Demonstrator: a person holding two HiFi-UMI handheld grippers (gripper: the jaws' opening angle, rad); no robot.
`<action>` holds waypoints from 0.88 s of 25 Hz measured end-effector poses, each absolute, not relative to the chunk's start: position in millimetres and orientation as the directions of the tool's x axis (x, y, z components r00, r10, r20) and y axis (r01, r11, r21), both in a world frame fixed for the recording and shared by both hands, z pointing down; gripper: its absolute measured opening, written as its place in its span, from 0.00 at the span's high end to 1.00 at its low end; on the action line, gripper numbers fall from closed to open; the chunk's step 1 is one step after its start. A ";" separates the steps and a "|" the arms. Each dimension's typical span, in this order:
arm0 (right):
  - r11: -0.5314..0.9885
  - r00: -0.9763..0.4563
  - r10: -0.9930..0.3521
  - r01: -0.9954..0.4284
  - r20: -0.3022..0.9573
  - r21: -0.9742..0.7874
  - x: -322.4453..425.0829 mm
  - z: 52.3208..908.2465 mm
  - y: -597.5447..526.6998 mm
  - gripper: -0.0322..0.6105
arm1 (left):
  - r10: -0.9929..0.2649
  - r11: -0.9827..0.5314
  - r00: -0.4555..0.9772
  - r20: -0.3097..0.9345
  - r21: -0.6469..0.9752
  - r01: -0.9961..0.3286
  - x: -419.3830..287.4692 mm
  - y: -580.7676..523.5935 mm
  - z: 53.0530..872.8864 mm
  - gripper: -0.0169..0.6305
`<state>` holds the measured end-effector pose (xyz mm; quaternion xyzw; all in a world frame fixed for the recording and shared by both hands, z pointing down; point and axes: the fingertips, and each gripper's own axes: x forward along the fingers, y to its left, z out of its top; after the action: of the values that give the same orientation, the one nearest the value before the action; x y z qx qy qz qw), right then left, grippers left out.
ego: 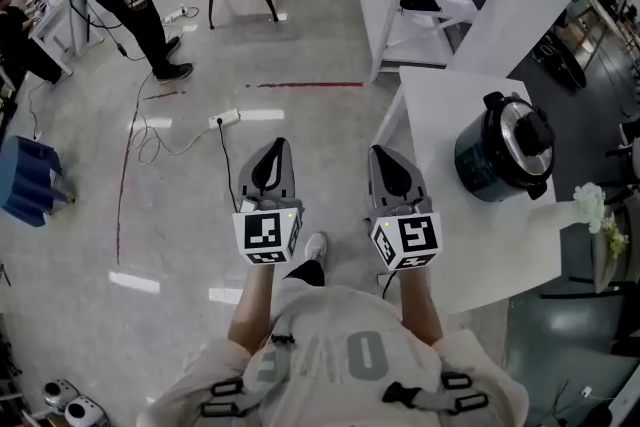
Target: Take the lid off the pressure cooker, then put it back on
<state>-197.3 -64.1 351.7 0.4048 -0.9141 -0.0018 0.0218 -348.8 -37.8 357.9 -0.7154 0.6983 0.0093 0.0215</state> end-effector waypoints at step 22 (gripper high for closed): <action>0.734 -0.735 -0.677 -0.678 0.031 -0.042 -272.1 359.7 -171.8 0.93 | -0.994 0.053 -0.059 -0.091 0.060 -0.997 -415.2 -114.4 360.8 0.94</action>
<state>-272.1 -171.8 359.7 0.3637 -0.9311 0.0251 0.0071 -415.2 -114.4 360.8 -0.6859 0.7257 0.0530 0.0126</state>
